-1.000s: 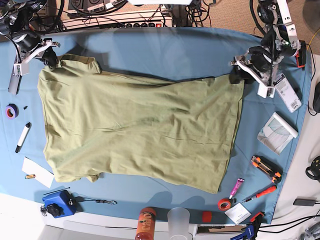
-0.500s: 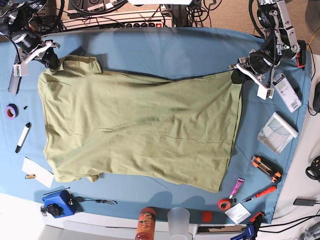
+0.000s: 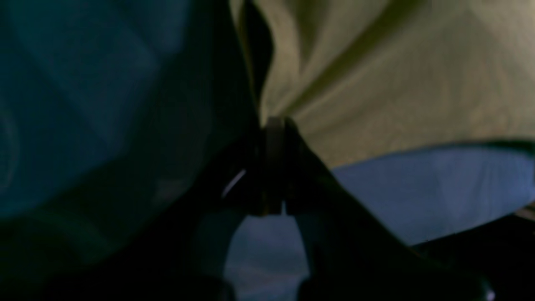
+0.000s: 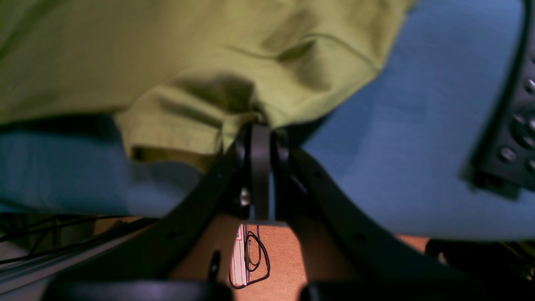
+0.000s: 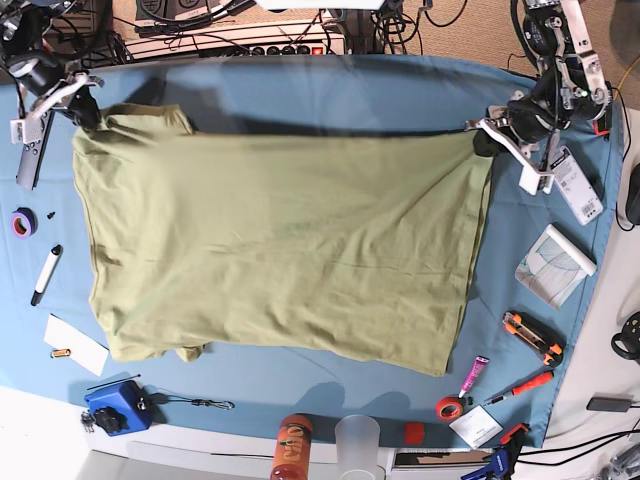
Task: Layout the t-shirt on the table in an organized manner, then fold the t-shirt properly
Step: 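Lift the shoulders with both grippers and fold them over toward the hem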
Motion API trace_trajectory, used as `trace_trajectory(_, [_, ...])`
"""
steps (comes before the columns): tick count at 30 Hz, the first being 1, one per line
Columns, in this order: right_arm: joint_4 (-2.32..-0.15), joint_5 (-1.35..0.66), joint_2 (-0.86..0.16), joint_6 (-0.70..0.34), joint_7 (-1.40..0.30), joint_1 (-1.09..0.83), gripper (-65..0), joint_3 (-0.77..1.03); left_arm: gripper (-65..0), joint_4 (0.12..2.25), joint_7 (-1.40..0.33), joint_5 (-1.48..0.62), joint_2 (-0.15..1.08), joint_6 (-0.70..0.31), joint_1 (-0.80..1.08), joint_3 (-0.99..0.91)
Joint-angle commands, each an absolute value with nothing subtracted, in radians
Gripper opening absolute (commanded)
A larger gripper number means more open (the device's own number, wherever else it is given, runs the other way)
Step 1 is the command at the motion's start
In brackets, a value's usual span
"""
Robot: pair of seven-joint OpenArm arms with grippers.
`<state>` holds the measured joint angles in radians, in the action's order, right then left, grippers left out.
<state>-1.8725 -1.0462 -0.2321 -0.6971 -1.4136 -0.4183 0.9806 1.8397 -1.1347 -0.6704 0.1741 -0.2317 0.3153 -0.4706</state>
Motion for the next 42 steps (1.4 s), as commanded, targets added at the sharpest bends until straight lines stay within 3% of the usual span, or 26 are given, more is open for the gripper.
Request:
trace_trajectory(1, [-1.890,-1.058,-0.250,-0.698,-1.396,-0.421,-65.0,0.997,-65.0,1.855,-1.156,-0.663,0.186,-0.225,0.316,-0.493])
trace_trajectory(23, [-1.890,-1.167,-0.249,-0.698,-1.396,-0.558,-65.0,1.003,-65.0,1.856,-1.242,-0.876,0.186,-0.289,0.527,-0.698])
trace_trajectory(27, [-1.890,-1.174,-0.249,-0.698,-1.396,-0.548,-65.0,1.002,-65.0,1.856,-1.242,-0.920,0.186,-0.300,0.535,-0.698])
trace_trajectory(33, [-1.890,-1.182,-0.249,-0.698,-1.396,-0.517,-65.0,1.002,-65.0,1.875,-1.242,-1.036,0.186,-0.395,0.534,-0.698])
trace_trajectory(42, [-1.890,-1.134,-0.249,-0.698,-1.396,-0.392,-65.0,0.992,-65.0,1.962,-1.218,-1.043,0.186,-0.405,0.487,-0.698])
